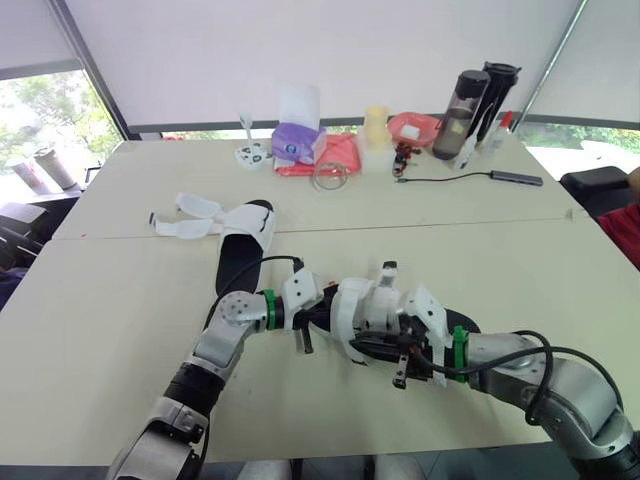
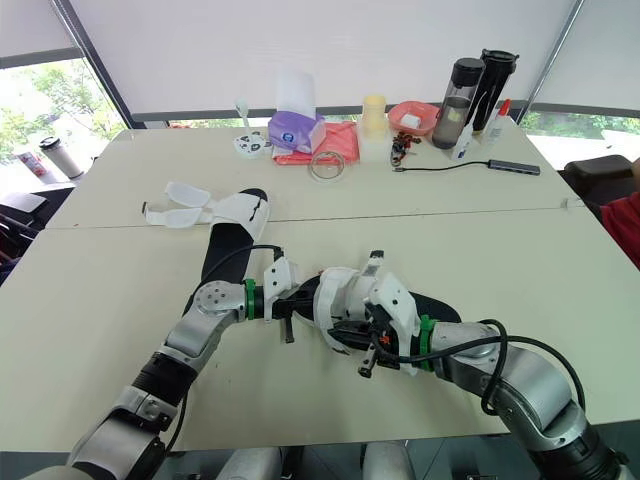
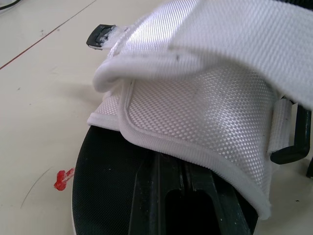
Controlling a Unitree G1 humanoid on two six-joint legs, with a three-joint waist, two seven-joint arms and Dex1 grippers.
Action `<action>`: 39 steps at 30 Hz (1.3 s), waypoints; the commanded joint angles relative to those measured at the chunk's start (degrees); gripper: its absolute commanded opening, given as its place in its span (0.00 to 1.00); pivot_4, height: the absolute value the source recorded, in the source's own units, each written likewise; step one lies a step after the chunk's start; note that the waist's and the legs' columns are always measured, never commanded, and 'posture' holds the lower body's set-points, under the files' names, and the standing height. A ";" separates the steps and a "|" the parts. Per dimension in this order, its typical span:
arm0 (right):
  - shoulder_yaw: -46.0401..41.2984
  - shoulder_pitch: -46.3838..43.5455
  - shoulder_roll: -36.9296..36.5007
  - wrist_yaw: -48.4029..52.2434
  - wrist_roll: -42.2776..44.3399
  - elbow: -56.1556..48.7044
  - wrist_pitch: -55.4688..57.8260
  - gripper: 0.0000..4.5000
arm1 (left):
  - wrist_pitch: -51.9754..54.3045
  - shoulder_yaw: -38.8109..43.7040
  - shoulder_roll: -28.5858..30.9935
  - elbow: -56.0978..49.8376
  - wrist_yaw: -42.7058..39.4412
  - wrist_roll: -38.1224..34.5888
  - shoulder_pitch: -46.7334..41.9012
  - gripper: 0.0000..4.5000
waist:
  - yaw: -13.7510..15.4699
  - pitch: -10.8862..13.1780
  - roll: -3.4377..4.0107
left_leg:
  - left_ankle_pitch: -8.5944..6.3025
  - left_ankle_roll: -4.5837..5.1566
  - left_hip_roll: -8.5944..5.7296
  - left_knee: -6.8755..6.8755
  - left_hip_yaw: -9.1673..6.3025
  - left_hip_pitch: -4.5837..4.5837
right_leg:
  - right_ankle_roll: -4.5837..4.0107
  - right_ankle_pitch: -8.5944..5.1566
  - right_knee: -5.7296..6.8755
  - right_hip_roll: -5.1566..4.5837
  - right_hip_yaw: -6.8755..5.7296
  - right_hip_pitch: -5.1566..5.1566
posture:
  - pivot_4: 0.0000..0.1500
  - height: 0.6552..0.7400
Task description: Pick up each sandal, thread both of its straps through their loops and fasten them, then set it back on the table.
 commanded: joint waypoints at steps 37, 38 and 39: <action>-13.92 -11.21 7.95 -4.97 19.64 10.77 12.61 0.01 | 1.24 -2.28 0.51 1.57 0.34 2.07 2.70 0.00 | -0.04 -0.01 0.02 | -0.01 0.02 -0.01 -0.02 -0.01 0.00 | 0.13 0.13 0.01 0.01 0.01 -0.01 | 1.00 1.00; -14.11 -10.99 7.94 -5.13 20.10 10.77 13.13 0.01 | 1.18 -2.32 0.43 1.61 0.43 2.10 2.71 0.00 | -0.04 -0.01 0.02 | -0.01 0.02 -0.01 -0.02 -0.01 0.00 | 0.13 0.13 0.01 0.01 0.01 -0.01 | 1.00 1.00; -14.42 -10.81 8.04 -5.37 20.81 10.92 13.76 0.01 | 1.16 -2.37 0.33 1.65 0.53 2.12 2.69 0.00 | -0.04 -0.01 0.02 | -0.01 0.02 -0.01 -0.02 -0.01 0.00 | 0.13 0.13 0.01 0.01 0.00 -0.01 | 1.00 1.00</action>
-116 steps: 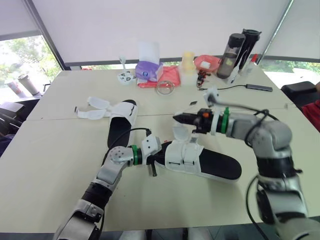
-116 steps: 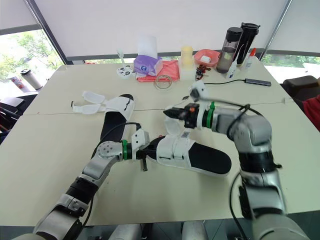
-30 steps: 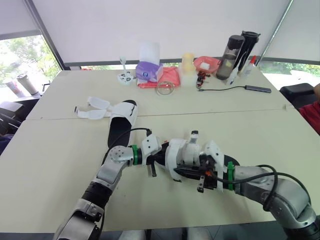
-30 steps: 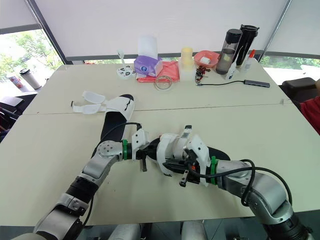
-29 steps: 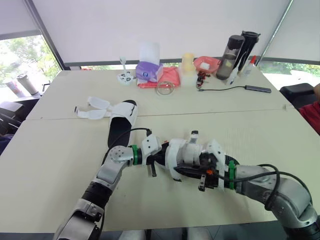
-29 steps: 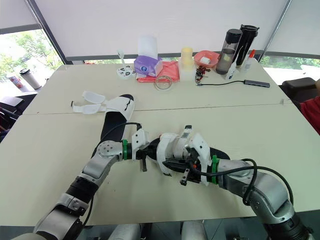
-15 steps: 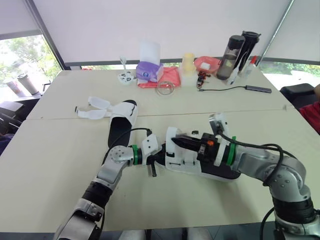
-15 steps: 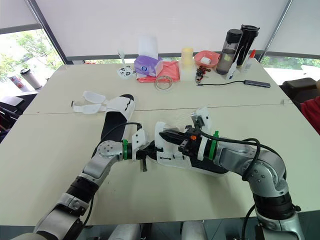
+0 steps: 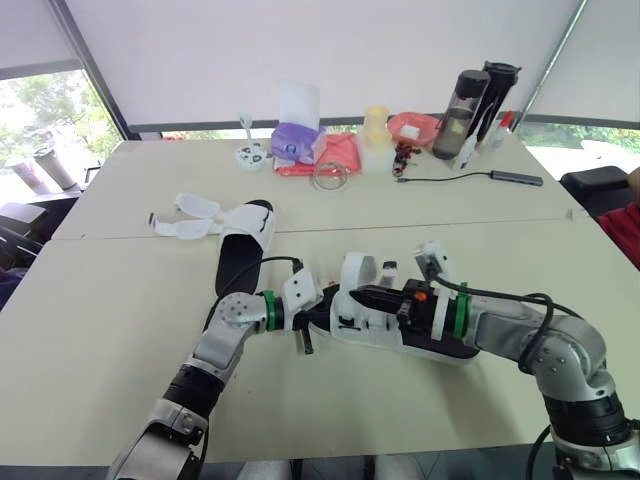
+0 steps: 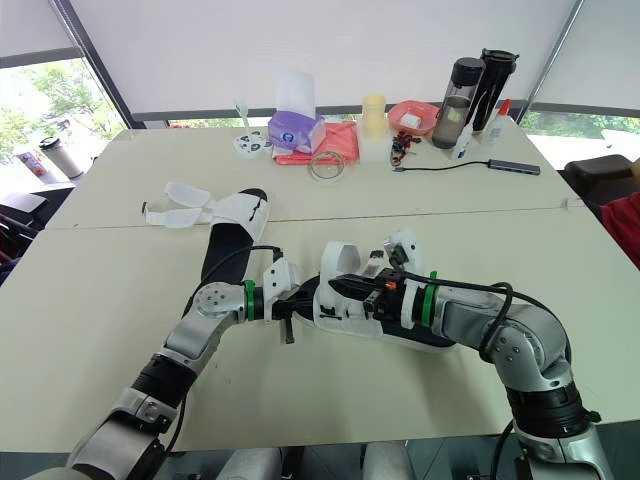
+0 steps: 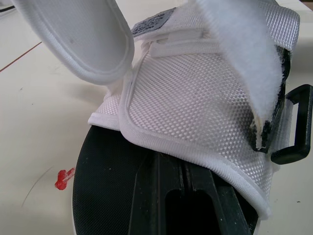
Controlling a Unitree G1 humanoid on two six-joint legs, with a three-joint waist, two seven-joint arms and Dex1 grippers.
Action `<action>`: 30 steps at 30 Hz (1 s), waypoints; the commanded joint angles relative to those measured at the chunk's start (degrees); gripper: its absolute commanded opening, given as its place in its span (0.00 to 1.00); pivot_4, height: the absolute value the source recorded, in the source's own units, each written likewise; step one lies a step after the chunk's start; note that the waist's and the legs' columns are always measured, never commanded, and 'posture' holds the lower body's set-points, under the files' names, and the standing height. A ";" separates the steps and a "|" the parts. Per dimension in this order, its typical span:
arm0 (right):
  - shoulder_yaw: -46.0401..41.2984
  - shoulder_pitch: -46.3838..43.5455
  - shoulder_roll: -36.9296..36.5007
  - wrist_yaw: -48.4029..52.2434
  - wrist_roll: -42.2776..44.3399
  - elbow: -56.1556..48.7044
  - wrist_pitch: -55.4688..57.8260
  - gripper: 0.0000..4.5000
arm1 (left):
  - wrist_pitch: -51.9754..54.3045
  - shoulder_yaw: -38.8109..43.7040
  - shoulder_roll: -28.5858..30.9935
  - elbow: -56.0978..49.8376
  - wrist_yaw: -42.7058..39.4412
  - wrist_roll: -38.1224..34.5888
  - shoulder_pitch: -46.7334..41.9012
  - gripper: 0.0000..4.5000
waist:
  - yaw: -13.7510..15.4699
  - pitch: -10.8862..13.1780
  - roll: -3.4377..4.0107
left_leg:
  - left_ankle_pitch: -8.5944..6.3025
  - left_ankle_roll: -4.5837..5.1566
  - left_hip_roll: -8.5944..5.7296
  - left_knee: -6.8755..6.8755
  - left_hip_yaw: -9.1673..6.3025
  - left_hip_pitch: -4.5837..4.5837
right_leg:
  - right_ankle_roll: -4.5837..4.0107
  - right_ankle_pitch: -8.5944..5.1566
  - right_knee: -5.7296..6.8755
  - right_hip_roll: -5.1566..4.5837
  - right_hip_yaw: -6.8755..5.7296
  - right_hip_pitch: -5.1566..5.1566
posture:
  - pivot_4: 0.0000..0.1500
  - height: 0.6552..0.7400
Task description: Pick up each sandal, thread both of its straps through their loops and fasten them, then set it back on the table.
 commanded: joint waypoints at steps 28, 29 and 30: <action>-4.53 -0.70 2.31 -6.34 11.23 1.97 6.09 0.01 | 1.07 -2.60 0.47 2.67 0.44 2.50 2.02 0.00 | 0.02 0.00 0.00 | 0.00 0.00 0.00 0.01 0.00 0.00 | -0.03 -0.02 0.00 0.00 0.00 0.00 | 1.00 1.00; -4.46 -0.48 2.08 -6.13 11.05 2.03 6.11 0.01 | 1.07 -2.59 0.46 2.68 0.48 2.51 2.01 0.00 | 0.02 0.00 0.00 | 0.00 0.00 0.00 0.01 0.00 0.00 | -0.04 -0.02 0.00 0.00 0.00 0.00 | 1.00 1.00; -4.34 -0.22 1.77 -5.85 10.78 2.03 6.13 0.01 | 1.04 -2.57 0.46 2.68 0.51 2.51 2.00 0.00 | 0.02 0.00 0.00 | 0.00 0.00 0.00 0.01 0.00 0.00 | -0.04 -0.02 0.00 0.00 0.00 0.00 | 1.00 1.00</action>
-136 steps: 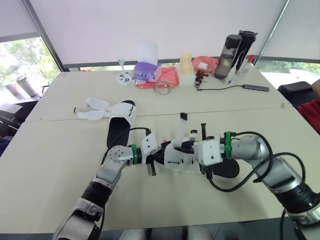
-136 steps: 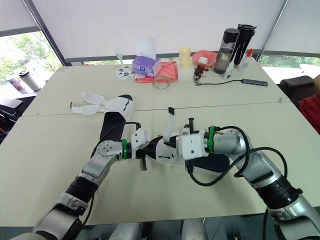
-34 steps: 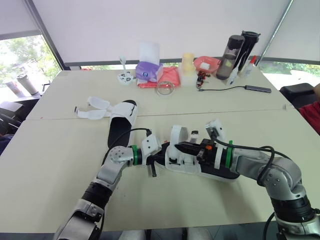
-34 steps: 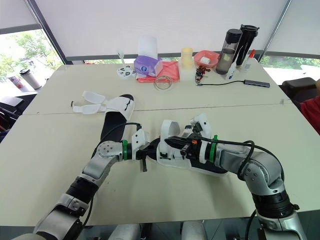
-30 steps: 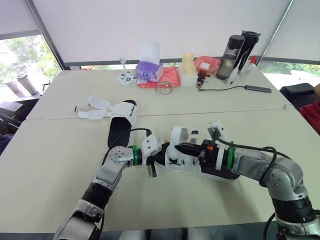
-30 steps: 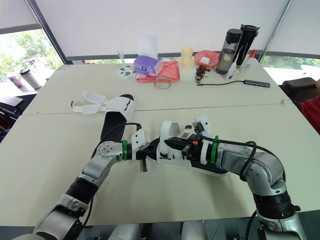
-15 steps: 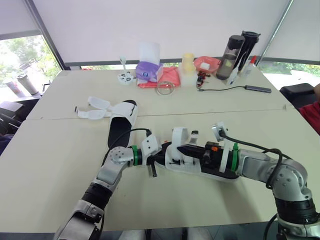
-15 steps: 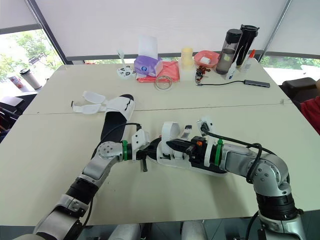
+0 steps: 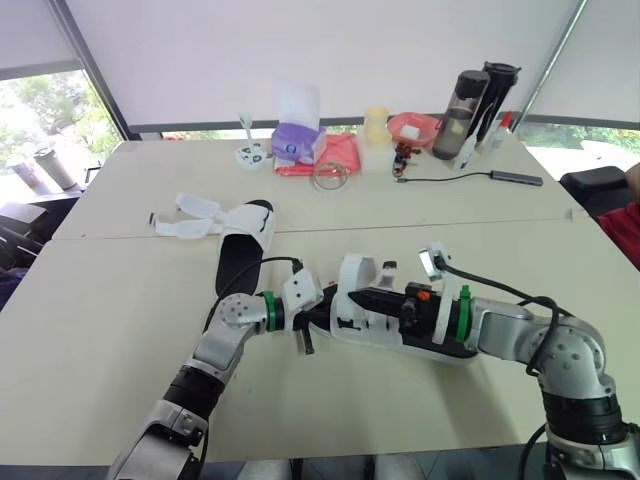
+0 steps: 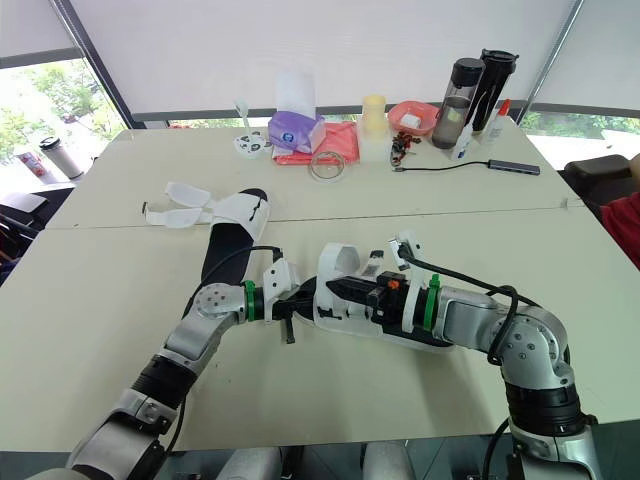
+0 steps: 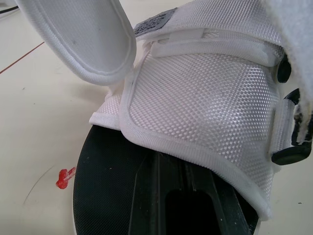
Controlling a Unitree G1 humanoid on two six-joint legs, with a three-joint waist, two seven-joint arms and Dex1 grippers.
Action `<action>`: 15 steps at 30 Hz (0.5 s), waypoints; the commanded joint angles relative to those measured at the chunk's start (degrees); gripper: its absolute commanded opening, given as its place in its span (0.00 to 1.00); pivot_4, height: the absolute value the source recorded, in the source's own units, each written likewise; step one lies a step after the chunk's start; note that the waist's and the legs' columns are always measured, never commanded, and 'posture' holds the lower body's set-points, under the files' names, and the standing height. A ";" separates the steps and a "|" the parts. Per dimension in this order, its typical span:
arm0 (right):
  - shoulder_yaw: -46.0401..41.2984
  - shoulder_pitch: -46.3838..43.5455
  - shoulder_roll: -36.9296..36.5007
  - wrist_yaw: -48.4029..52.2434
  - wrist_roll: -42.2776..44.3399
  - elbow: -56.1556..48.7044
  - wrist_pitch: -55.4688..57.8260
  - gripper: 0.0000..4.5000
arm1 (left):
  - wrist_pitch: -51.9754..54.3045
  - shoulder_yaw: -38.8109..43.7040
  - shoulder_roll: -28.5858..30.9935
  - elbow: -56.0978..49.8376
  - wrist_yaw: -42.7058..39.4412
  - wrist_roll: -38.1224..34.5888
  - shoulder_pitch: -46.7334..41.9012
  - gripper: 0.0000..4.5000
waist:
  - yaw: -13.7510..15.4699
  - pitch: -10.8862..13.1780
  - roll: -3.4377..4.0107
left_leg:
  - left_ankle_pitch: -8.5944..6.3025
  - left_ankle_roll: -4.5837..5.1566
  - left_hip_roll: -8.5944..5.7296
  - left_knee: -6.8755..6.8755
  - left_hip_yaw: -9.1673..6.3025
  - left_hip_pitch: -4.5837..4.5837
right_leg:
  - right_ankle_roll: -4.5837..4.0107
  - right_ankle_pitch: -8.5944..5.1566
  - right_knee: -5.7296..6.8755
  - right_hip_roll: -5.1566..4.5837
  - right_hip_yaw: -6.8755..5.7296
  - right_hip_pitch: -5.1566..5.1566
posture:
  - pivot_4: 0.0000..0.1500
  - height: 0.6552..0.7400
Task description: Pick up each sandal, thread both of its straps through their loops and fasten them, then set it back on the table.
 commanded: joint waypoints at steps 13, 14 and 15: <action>3.01 1.90 -3.83 4.51 -9.91 -0.48 -4.31 0.01 | 0.74 -2.32 0.22 2.42 0.14 2.42 1.72 0.00 | 0.02 0.00 0.00 | 0.00 0.00 0.00 0.00 0.02 0.00 | -0.02 -0.02 0.00 0.00 0.00 0.00 | 1.00 1.00; 3.27 1.89 -4.07 5.00 -10.89 -0.42 -4.85 0.01 | 0.71 -2.33 0.22 2.41 0.14 2.43 1.74 0.00 | 0.02 0.00 0.00 | 0.00 0.00 0.00 0.00 0.02 0.00 | 0.01 -0.04 0.00 0.00 0.00 0.00 | 1.00 1.00; 3.32 1.62 -4.15 5.46 -11.53 -0.19 -5.23 0.01 | 0.73 -2.32 0.21 2.38 0.16 2.42 1.75 0.00 | 0.01 0.00 0.00 | 0.00 0.00 0.00 0.00 0.02 0.00 | 0.02 -0.05 0.00 0.00 0.00 0.01 | 1.00 1.00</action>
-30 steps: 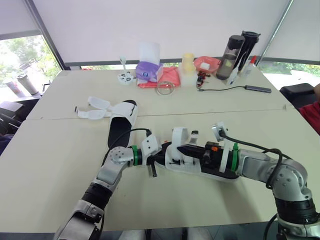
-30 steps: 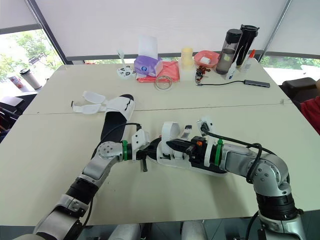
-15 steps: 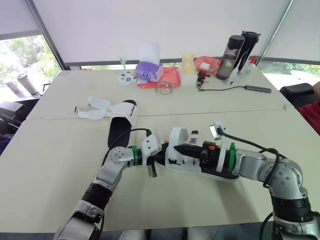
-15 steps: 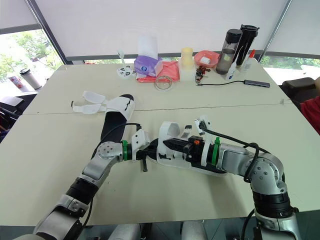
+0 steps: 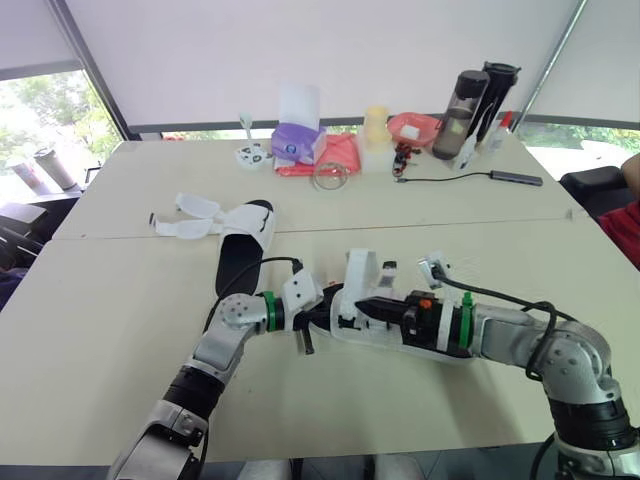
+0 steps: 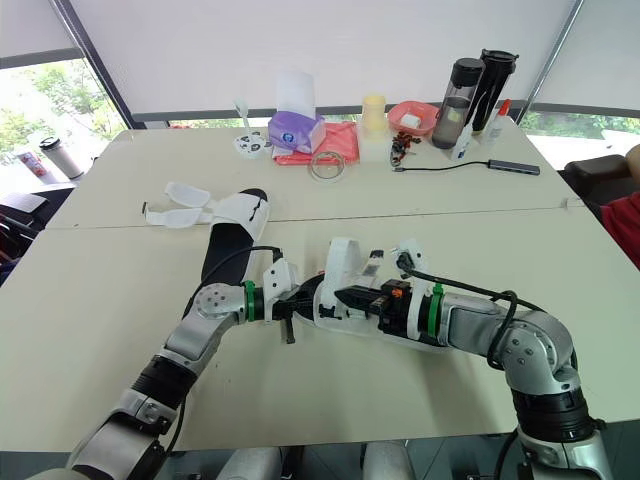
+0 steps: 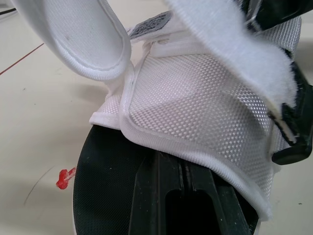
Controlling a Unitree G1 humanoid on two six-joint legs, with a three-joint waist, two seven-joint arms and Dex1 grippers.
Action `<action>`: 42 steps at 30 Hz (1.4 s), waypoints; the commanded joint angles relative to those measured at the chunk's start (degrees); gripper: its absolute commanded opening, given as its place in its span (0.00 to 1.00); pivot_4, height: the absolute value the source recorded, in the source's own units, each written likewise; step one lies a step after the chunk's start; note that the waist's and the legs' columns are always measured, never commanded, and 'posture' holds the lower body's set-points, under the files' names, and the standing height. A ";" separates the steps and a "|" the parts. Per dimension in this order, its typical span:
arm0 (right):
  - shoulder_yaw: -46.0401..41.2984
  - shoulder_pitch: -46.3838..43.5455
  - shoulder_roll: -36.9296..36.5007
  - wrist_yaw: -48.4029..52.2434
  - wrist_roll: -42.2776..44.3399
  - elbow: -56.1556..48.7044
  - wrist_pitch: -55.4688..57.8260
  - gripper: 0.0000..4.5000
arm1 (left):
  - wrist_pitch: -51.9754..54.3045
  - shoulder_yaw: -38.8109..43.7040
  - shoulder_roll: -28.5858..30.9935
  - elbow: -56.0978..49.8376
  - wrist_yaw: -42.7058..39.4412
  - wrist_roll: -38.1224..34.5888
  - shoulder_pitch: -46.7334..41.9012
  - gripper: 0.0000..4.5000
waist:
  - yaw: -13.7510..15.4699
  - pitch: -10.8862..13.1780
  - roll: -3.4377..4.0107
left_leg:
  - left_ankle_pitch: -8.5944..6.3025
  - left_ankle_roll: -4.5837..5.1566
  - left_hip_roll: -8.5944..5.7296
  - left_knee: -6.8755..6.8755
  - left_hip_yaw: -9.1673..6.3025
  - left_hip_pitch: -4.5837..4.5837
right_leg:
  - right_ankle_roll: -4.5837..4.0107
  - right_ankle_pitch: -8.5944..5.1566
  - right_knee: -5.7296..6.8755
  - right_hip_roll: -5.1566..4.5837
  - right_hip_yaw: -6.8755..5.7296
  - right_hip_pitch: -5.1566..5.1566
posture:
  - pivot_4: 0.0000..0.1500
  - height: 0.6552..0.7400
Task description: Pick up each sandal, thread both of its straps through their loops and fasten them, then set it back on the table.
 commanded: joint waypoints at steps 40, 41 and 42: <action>-1.12 -6.70 5.49 1.91 -1.42 1.61 1.29 0.02 | 0.46 -2.08 0.16 3.19 1.22 2.47 1.54 0.00 | -0.02 0.00 0.00 | 0.00 0.00 0.00 0.03 -0.02 0.01 | -0.08 -0.05 0.01 0.00 0.00 0.00 | 1.00 1.00; -1.92 -7.02 5.51 1.68 -0.59 1.86 1.83 0.02 | 0.45 -2.08 0.16 3.20 1.22 2.47 1.54 0.00 | -0.03 0.00 0.00 | 0.00 0.00 0.00 0.03 -0.02 0.01 | -0.08 -0.05 0.01 0.00 0.00 0.00 | 1.00 1.00; -2.40 -7.21 5.54 1.50 -0.10 1.98 2.24 0.02 | 0.45 -2.09 0.16 3.21 1.22 2.47 1.54 0.00 | -0.03 0.00 0.00 | 0.00 0.00 0.01 0.03 -0.02 0.01 | -0.08 -0.05 0.01 0.00 0.00 0.00 | 1.00 1.00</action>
